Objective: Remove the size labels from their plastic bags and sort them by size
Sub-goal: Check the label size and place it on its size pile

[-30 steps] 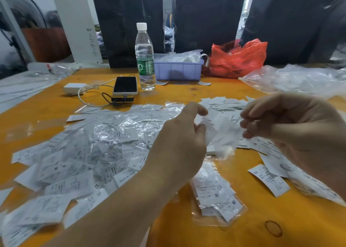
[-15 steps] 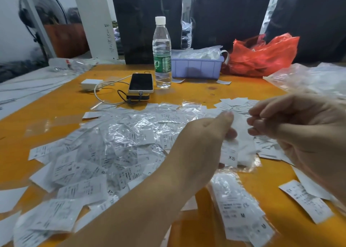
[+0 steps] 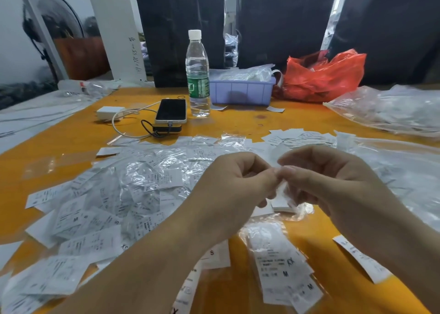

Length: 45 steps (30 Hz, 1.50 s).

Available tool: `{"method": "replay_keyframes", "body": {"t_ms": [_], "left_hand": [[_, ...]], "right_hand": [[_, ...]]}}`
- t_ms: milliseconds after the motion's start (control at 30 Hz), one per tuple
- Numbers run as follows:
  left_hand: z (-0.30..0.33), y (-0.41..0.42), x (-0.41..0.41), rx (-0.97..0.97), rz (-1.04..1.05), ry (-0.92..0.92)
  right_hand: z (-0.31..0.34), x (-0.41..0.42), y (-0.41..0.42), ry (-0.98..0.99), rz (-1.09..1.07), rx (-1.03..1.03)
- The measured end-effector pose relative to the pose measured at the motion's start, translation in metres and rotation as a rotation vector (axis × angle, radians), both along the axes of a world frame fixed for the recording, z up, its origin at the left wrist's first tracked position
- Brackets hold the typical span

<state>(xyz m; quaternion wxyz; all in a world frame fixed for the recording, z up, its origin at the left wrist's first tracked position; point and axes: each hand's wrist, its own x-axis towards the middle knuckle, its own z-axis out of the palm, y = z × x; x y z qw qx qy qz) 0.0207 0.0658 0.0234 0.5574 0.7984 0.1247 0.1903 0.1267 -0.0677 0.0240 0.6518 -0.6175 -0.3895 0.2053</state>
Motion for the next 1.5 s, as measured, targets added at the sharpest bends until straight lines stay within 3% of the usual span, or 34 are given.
{"method": "replay_keyframes", "body": {"t_ms": [400, 633, 967, 1233, 1500], "left_hand": [[0.002, -0.004, 0.003, -0.174, -0.035, -0.019], [0.003, -0.004, 0.003, -0.227, 0.020, -0.091], [0.002, 0.002, 0.004, -0.160, 0.044, -0.116], [-0.002, 0.002, 0.004, -0.146, -0.053, -0.061], [0.006, 0.003, -0.001, -0.262, -0.118, -0.046]], "right_hand": [[0.003, 0.008, -0.006, -0.057, -0.152, 0.140], [0.003, 0.006, -0.005, -0.064, -0.139, 0.088], [-0.002, 0.003, -0.001, 0.207, 0.064, 0.053], [0.003, 0.004, -0.004, 0.089, 0.144, -0.011], [0.002, 0.001, -0.004, 0.047, -0.053, 0.108]]}}
